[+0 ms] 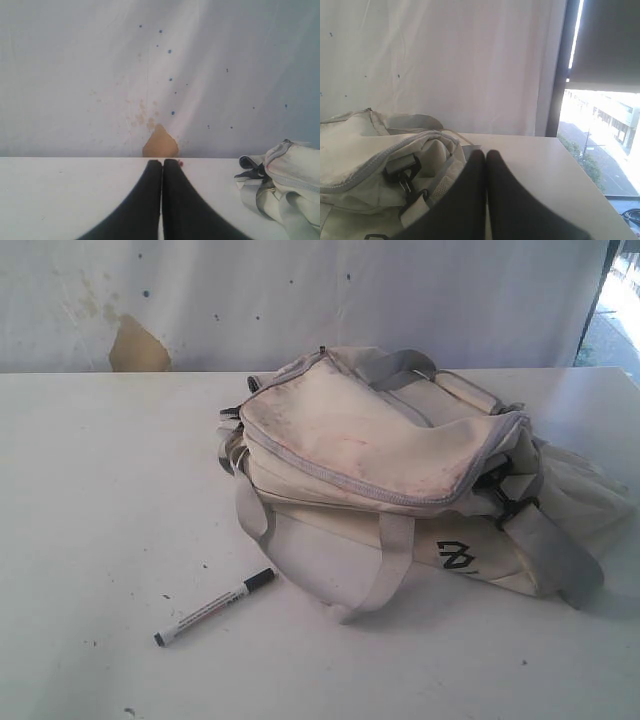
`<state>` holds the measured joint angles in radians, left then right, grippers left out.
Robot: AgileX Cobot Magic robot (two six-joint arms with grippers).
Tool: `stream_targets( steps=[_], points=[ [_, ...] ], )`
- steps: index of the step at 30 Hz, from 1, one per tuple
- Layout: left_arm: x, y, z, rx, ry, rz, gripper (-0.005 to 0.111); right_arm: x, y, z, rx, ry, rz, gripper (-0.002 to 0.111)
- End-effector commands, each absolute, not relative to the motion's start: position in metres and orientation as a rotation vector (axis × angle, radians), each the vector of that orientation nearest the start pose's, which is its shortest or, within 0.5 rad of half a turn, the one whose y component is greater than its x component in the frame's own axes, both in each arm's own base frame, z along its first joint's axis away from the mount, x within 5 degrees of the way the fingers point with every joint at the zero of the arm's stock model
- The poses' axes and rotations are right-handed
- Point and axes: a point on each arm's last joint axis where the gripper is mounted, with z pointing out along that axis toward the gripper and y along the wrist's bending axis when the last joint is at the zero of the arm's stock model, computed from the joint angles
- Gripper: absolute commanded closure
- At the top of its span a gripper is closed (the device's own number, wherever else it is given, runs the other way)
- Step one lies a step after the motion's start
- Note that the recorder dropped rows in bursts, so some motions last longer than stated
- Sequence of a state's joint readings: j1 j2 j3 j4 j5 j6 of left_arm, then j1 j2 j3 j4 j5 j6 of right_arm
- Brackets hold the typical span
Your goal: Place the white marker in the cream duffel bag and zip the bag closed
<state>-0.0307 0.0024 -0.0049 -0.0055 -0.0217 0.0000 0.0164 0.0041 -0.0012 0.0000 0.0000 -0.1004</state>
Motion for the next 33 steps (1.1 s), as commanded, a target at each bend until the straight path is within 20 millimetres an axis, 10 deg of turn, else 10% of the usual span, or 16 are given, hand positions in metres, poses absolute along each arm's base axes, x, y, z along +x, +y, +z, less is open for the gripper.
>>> stream_targets(
  steps=[1,11,20,33],
  points=[
    [0.056,-0.002,0.216,0.013,1.454,-0.037,0.107,0.056,0.001,0.214,-0.089,1.474,-0.079,0.108],
    [0.055,-0.002,0.222,0.012,1.392,-0.038,0.107,0.054,0.001,0.225,-0.058,1.38,-0.05,0.108],
    [0.03,-0.002,0.296,-0.025,1.351,-0.099,0.107,0.039,0.0,0.279,-0.057,1.331,-0.053,0.108],
    [0.011,-0.002,0.323,-0.016,1.425,-0.103,0.107,0.03,0.0,0.295,-0.06,1.414,-0.052,0.108]
  ],
)
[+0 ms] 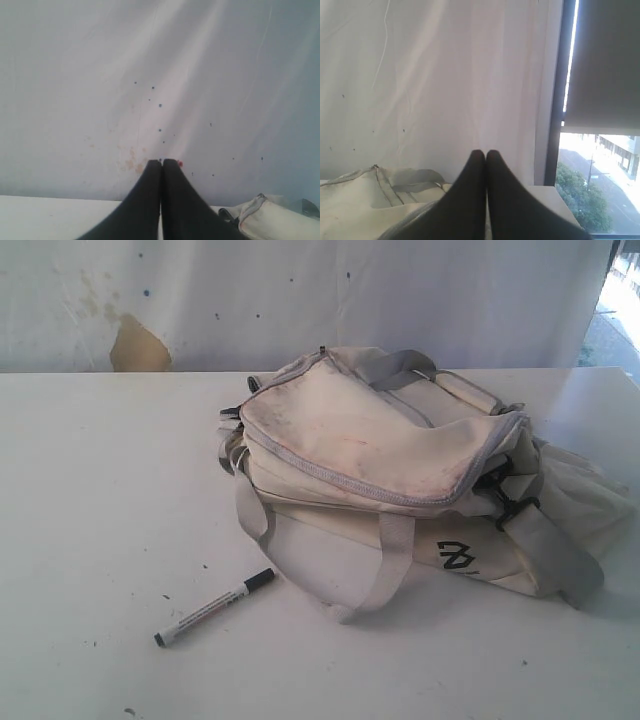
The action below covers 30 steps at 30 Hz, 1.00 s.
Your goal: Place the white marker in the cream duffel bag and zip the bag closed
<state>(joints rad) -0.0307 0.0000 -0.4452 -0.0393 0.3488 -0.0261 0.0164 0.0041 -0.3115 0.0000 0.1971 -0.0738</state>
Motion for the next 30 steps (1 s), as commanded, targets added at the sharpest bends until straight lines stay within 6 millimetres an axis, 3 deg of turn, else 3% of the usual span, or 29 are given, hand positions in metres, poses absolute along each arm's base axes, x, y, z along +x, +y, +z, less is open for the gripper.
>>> stream_targets(
  steps=[1,7,18,23,27,30],
  points=[
    [0.012,-0.002,0.323,-0.018,1.429,-0.104,0.107,0.033,0.0,0.294,-0.059,1.442,-0.048,0.108],
    [0.039,-0.003,0.318,-0.056,1.578,-0.136,0.107,0.055,0.001,0.293,-0.041,1.571,-0.023,0.108],
    [0.085,-0.005,0.303,-0.071,1.858,-0.13,0.105,0.091,0.001,0.312,-0.044,1.708,-0.021,0.108],
    [0.101,-0.006,0.3,-0.072,1.988,-0.125,0.08,0.105,0.001,0.313,-0.047,1.83,-0.02,0.105],
    [0.114,-0.008,0.303,-0.095,2.041,-0.16,0.057,0.118,0.002,0.308,-0.039,1.932,-0.002,0.092],
    [0.122,-0.01,0.303,-0.123,2.082,-0.205,0.048,0.127,0.005,0.303,0.01,1.978,0.071,0.082]
  ],
)
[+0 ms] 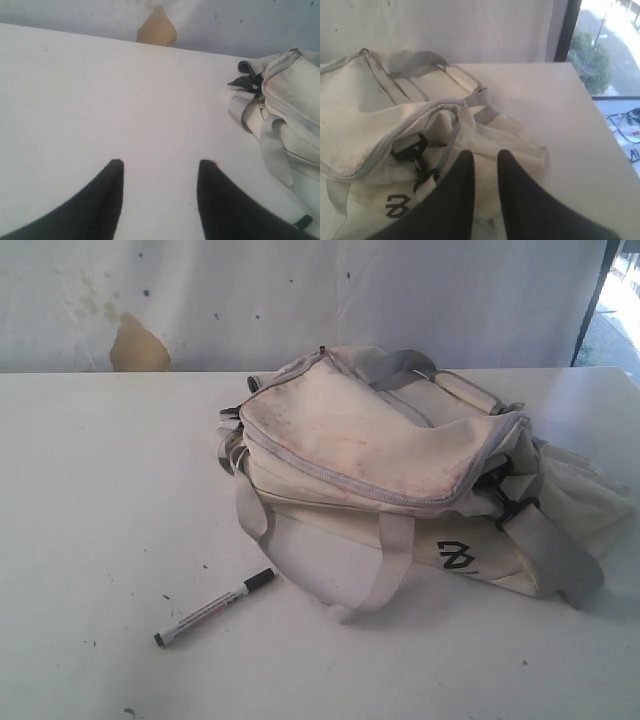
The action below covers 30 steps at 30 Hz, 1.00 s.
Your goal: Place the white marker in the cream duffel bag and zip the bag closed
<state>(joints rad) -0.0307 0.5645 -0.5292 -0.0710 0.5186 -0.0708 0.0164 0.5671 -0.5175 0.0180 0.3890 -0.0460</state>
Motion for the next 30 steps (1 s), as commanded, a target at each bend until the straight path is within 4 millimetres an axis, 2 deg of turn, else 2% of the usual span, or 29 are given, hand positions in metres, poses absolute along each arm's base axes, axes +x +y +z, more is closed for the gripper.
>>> stream_targets(
  steps=[1,13,19,25,30],
  points=[
    [0.125,-0.011,0.303,-0.128,2.106,-0.214,0.046,0.129,0.006,0.301,0.035,1.993,0.106,0.079],
    [0.163,-0.013,0.277,-0.147,2.373,-0.209,0.042,0.149,0.018,0.274,0.207,2.229,0.358,0.058],
    [0.185,-0.022,0.278,-0.06,2.431,-0.295,0.031,0.159,0.023,0.265,0.302,2.283,0.473,0.057],
    [0.21,-0.033,0.283,0.005,2.416,-0.43,0.03,0.164,0.024,0.259,0.325,2.319,0.491,0.057],
    [0.237,-0.035,0.284,0.013,2.467,-0.448,0.03,0.166,0.025,0.269,0.308,2.312,0.505,0.057]
  ],
)
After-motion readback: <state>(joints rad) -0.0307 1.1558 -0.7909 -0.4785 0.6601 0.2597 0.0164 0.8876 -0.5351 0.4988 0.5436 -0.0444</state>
